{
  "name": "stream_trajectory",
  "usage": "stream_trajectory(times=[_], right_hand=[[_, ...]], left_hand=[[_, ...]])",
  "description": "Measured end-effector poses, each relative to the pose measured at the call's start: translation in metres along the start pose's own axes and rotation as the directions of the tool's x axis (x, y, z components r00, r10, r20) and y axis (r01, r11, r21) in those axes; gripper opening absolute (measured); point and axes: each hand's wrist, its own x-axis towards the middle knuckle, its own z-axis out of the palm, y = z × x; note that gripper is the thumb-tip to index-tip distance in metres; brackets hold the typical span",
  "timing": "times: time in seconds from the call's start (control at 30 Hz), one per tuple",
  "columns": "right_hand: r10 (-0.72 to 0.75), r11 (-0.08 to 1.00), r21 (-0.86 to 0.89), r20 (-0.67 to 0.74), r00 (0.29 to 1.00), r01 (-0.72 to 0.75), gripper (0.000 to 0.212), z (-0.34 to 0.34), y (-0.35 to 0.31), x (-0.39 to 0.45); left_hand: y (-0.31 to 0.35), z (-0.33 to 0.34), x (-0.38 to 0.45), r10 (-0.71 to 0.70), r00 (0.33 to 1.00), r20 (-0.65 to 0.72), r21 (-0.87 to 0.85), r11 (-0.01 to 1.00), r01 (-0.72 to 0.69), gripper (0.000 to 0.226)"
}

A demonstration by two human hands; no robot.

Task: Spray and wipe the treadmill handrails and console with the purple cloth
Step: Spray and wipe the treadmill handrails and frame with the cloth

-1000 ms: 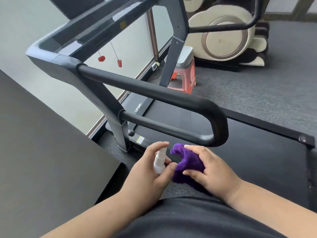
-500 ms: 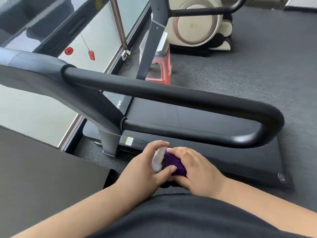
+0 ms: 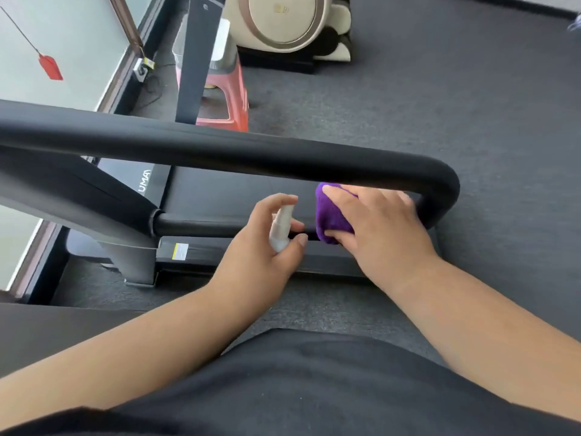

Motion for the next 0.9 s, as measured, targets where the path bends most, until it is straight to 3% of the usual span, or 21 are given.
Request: stream_trajectory(times=[0.07, 0.13, 0.33, 0.47, 0.6, 0.8, 0.9], right_hand=[[0.097, 0.993, 0.063, 0.080, 0.992, -0.102, 0.059, 0.011, 0.011, 0.006], [0.107, 0.987, 0.110, 0.081, 0.991, -0.116, 0.060, 0.024, 0.009, 0.006], [-0.048, 0.993, 0.110, 0.045, 0.998, 0.043, 0.079, 0.047, -0.024, 0.016], [-0.242, 0.969, 0.064, 0.092, 0.966, 0.237, 0.074, 0.063, -0.069, 0.026], [-0.289, 0.956, 0.087, 0.129, 0.949, 0.279, 0.068, 0.063, -0.070, 0.037], [-0.093, 0.988, 0.137, 0.133, 0.987, 0.074, 0.073, 0.049, -0.017, 0.024], [-0.094, 0.994, 0.069, 0.090, 0.992, 0.088, 0.074, 0.054, -0.016, 0.015]], left_hand=[[-0.004, -0.001, -0.007, -0.010, 0.999, -0.033, -0.013, 1.000, 0.009, 0.052], [-0.009, -0.006, -0.017, -0.001, 0.998, -0.058, 0.000, 1.000, 0.001, 0.055], [-0.019, -0.021, -0.040, 0.039, 0.986, -0.162, 0.053, 0.998, -0.030, 0.060], [-0.022, -0.021, -0.042, 0.059, 0.982, -0.182, 0.109, 0.993, -0.039, 0.063], [-0.023, -0.024, -0.039, 0.083, 0.982, -0.172, 0.153, 0.987, -0.057, 0.064], [-0.043, -0.056, -0.042, 0.057, 0.967, -0.247, 0.223, 0.975, -0.001, 0.050], [-0.049, -0.077, -0.048, 0.024, 0.957, -0.288, 0.253, 0.966, 0.052, 0.048]])
